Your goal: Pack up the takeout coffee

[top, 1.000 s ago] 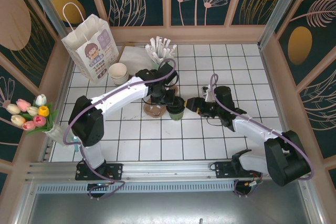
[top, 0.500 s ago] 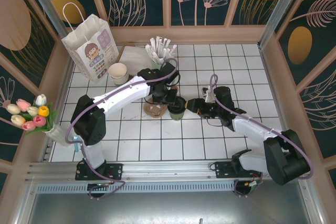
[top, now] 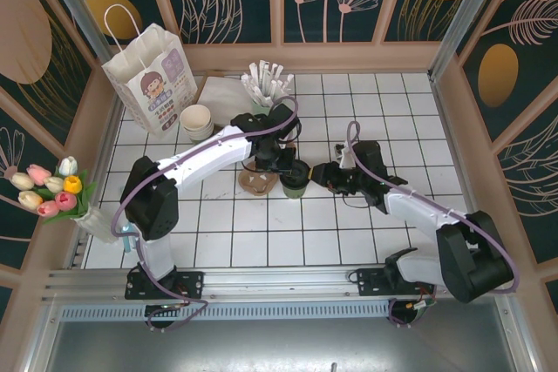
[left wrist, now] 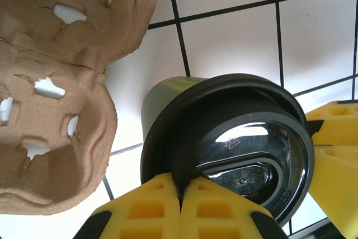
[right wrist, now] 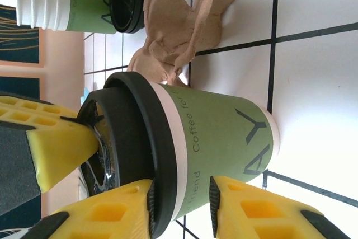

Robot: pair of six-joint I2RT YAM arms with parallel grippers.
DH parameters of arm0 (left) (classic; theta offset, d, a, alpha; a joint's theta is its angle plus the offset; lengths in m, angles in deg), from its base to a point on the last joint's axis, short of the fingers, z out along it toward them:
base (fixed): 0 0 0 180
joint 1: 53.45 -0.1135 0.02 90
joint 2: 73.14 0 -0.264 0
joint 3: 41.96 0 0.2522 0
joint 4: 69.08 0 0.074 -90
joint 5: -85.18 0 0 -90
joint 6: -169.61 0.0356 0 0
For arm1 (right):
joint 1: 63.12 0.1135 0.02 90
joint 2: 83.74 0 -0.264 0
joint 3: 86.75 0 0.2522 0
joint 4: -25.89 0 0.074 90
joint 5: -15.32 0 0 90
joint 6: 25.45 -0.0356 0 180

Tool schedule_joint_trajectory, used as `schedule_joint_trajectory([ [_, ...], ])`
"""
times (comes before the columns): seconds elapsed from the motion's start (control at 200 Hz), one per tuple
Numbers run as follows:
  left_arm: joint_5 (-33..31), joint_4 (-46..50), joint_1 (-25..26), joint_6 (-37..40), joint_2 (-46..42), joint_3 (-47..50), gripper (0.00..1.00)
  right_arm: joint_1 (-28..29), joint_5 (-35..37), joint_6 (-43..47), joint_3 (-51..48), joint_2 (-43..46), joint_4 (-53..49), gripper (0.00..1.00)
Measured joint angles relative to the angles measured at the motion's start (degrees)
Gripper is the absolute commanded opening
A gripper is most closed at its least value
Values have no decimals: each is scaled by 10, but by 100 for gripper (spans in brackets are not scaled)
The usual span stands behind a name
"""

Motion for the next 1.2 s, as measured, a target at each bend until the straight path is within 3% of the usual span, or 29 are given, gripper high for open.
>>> schedule_joint_trajectory([
  [0.24,9,-30,-2,20,-6,31,0,0,3,-14,4,-14,-12,38],
  [0.465,63,-99,-23,51,-31,91,0,0,1,-21,35,-21,-63,46],
  [0.596,35,-31,-21,66,0,11,0,0,8,-18,62,-25,-108,56],
  [0.811,-21,74,-13,85,77,-127,0,-20,17,-20,98,-31,-127,63],
  [0.911,-19,89,-8,92,87,-143,0,-23,15,-20,117,-31,-117,70],
  [1.061,-19,110,2,98,93,-157,0,-23,17,-16,123,-32,-103,91],
  [1.201,-18,126,6,110,100,-177,0,-23,49,-25,127,-47,-113,95],
])
